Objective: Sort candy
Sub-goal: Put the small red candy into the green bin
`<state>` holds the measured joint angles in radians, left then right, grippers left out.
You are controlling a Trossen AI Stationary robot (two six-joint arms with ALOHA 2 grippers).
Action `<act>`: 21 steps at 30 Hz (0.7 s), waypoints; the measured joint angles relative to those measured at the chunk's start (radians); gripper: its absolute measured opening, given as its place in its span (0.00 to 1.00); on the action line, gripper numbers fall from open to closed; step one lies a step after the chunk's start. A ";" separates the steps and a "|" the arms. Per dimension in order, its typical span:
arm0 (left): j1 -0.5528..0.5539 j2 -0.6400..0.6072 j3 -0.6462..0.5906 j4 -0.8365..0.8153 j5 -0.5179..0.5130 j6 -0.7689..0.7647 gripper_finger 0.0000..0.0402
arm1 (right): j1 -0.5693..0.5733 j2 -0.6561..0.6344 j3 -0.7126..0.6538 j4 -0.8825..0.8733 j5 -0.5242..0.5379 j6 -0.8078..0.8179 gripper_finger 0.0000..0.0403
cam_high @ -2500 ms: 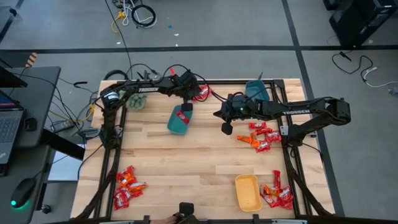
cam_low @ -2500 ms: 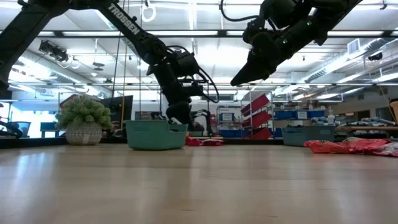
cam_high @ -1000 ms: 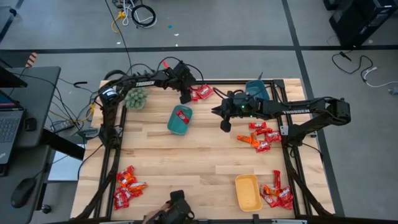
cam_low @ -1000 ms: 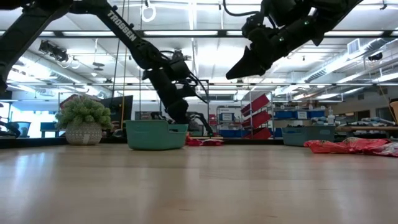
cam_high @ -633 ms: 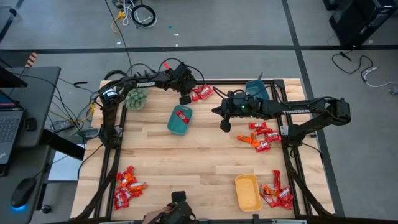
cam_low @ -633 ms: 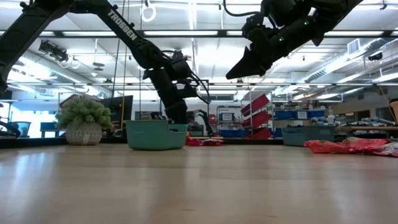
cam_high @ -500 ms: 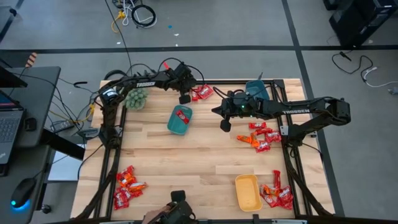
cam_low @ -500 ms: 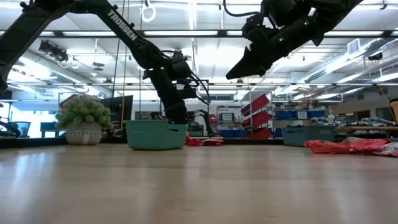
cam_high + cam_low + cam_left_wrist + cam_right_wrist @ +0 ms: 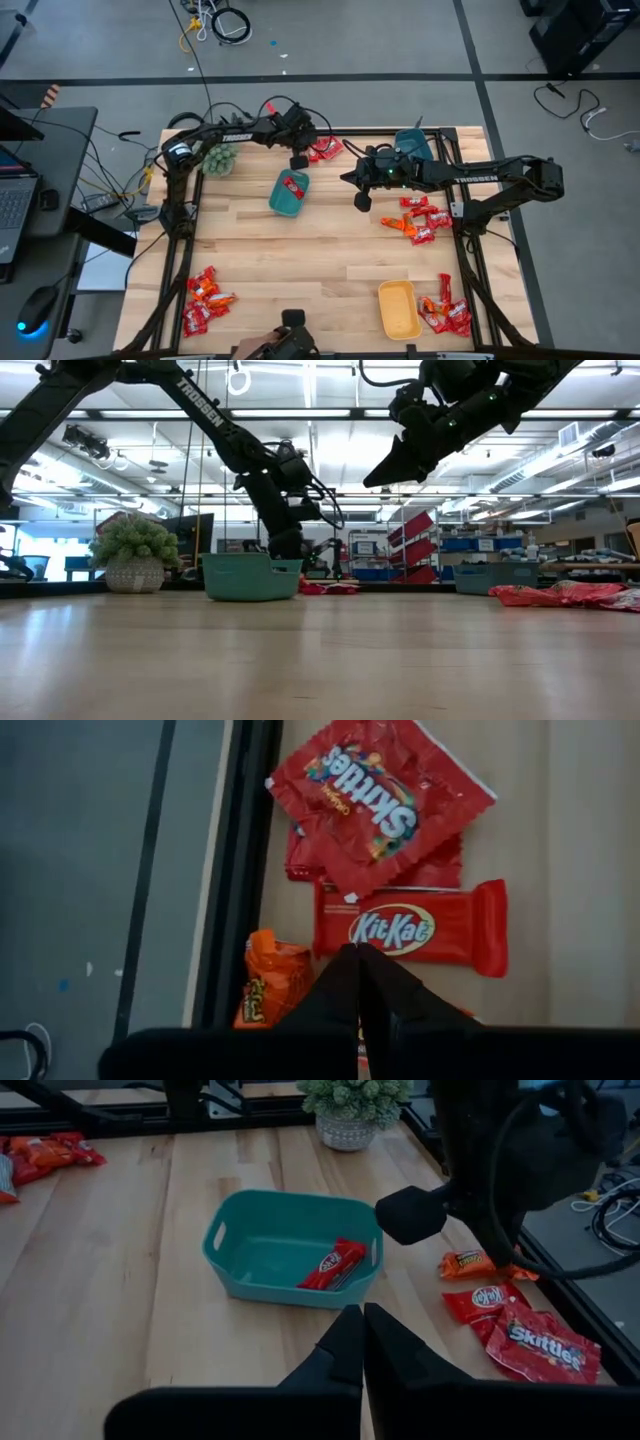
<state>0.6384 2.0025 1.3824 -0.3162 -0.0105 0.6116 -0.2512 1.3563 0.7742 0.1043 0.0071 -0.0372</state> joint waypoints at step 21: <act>-0.085 0.116 0.112 -0.085 -0.051 0.016 0.00 | 0.001 0.000 0.000 -0.009 0.000 0.005 0.00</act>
<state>0.5539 2.1181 1.4944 -0.4017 -0.0617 0.6277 -0.2501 1.3560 0.7742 0.0952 0.0071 -0.0327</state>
